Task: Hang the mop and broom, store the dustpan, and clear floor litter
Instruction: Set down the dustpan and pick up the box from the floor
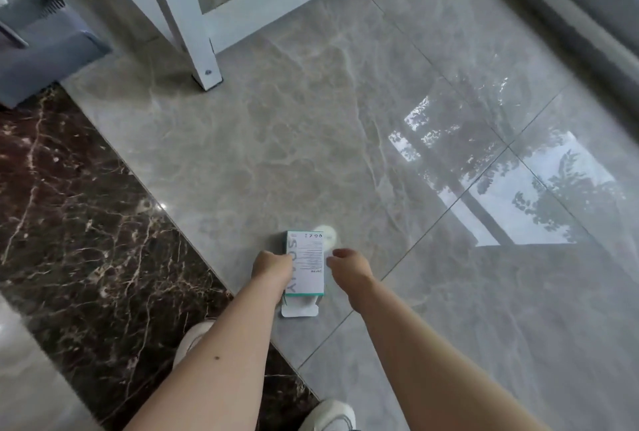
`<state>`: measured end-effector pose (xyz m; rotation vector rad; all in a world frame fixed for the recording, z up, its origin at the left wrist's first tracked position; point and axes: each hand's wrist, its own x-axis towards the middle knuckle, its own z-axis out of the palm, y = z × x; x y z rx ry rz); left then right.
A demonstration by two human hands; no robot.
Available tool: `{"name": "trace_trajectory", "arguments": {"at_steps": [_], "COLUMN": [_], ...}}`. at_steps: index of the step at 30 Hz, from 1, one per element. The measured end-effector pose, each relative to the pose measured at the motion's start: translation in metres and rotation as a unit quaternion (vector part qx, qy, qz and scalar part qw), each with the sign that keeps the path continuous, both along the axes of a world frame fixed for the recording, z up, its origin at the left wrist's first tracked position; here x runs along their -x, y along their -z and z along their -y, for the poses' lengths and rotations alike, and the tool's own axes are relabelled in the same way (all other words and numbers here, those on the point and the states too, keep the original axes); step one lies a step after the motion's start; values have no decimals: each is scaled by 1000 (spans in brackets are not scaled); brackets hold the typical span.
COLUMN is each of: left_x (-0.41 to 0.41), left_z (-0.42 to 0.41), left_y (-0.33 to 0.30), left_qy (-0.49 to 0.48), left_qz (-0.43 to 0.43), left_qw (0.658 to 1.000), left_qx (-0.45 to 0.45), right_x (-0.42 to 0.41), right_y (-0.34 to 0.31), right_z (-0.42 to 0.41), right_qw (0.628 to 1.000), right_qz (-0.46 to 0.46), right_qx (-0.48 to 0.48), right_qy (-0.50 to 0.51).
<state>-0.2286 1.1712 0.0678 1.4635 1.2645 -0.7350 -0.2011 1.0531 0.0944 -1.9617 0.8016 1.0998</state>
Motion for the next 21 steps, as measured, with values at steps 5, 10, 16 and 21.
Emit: {"name": "trace_trajectory", "arguments": {"at_steps": [5,10,16,21], "left_x": [-1,2,1,0], "left_z": [19,27,39,48], "left_y": [57,91,105,83], "left_qy": [57,95,151,113], "left_qz": [-14,-28,-15,26], "left_qw": [997,992,982,992], "left_qx": [-51,-78,-112,-58], "right_x": [6,11,23,33], "right_y": [53,86,100,69], "right_z": [9,11,18,32], "right_qw": [999,998,991,975], "right_qz": [-9,-27,-34,-12], "right_qx": [-24,-50,-101,-130], "right_qy": [25,31,80,181]}}
